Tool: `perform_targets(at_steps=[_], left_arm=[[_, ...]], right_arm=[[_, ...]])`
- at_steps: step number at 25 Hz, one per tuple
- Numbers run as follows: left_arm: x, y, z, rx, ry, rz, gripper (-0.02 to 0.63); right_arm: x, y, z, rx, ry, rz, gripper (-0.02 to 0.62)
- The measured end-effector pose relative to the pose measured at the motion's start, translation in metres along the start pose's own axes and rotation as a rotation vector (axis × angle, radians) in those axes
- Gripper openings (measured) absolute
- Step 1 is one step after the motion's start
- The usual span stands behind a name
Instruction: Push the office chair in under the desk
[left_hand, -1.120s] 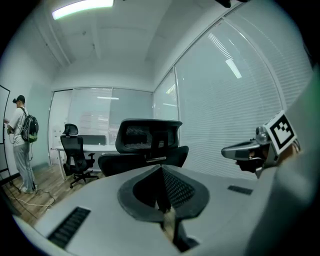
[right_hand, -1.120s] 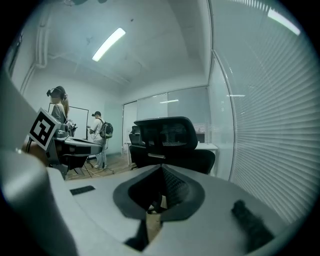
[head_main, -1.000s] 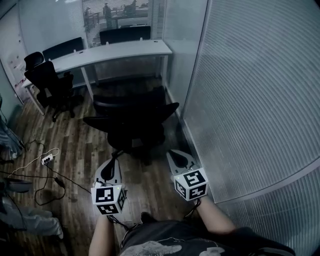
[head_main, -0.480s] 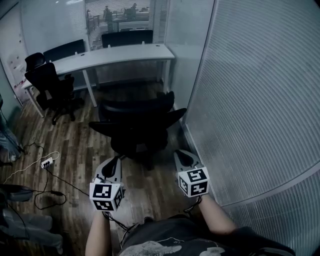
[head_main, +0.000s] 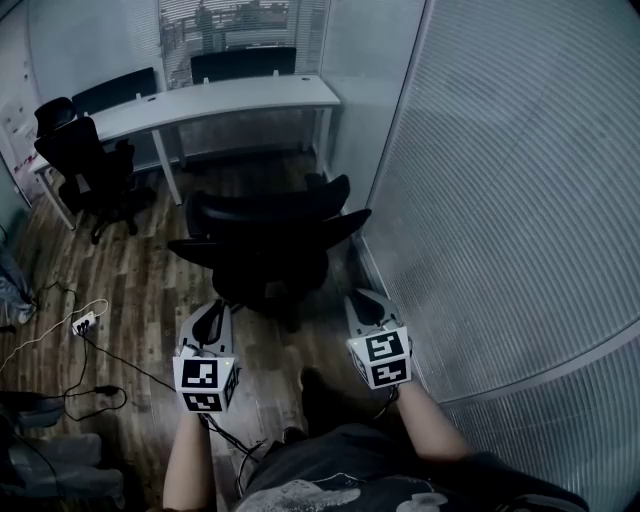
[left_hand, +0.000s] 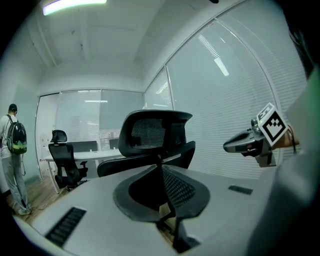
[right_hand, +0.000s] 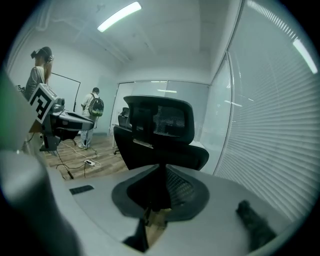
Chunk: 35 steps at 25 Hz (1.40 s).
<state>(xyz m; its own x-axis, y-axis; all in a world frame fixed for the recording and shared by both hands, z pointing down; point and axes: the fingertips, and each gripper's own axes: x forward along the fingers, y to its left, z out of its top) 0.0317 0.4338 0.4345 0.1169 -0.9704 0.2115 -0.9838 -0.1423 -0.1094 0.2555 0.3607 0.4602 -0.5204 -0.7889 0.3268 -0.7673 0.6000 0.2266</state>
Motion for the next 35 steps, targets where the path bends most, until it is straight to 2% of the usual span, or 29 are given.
perform_targets(at_steps=[5, 7, 9, 12, 17, 20, 25, 30, 35], left_arm=[[0.016, 0.01, -0.003, 0.018, 0.013, 0.015, 0.018], [0.026, 0.008, 0.002, 0.039, -0.004, 0.022, 0.03], [0.034, 0.012, 0.011, 0.074, -0.047, 0.036, 0.114], [0.044, 0.028, 0.019, 0.135, -0.08, 0.069, 0.188], [0.069, 0.048, 0.009, 0.245, -0.009, 0.098, 0.31], [0.083, 0.057, 0.005, 0.33, 0.029, 0.105, 0.353], [0.099, 0.07, 0.001, 0.436, 0.084, 0.134, 0.374], [0.114, 0.089, -0.004, 0.608, 0.163, 0.13, 0.379], [0.133, 0.102, -0.008, 0.688, 0.238, 0.144, 0.379]], right_arm=[[0.024, -0.009, 0.002, -0.034, 0.008, -0.024, 0.029], [0.035, -0.014, 0.001, -0.064, 0.023, -0.007, 0.07], [0.049, -0.016, 0.0, -0.096, 0.046, 0.021, 0.109], [0.067, -0.019, 0.006, -0.14, 0.076, 0.029, 0.153], [0.092, -0.042, 0.016, -0.285, 0.068, -0.043, 0.28], [0.109, -0.05, 0.021, -0.37, 0.073, -0.056, 0.296], [0.13, -0.063, 0.021, -0.434, 0.085, -0.089, 0.301], [0.149, -0.071, 0.03, -0.65, 0.108, -0.13, 0.302], [0.171, -0.084, 0.028, -0.773, 0.13, -0.143, 0.304]])
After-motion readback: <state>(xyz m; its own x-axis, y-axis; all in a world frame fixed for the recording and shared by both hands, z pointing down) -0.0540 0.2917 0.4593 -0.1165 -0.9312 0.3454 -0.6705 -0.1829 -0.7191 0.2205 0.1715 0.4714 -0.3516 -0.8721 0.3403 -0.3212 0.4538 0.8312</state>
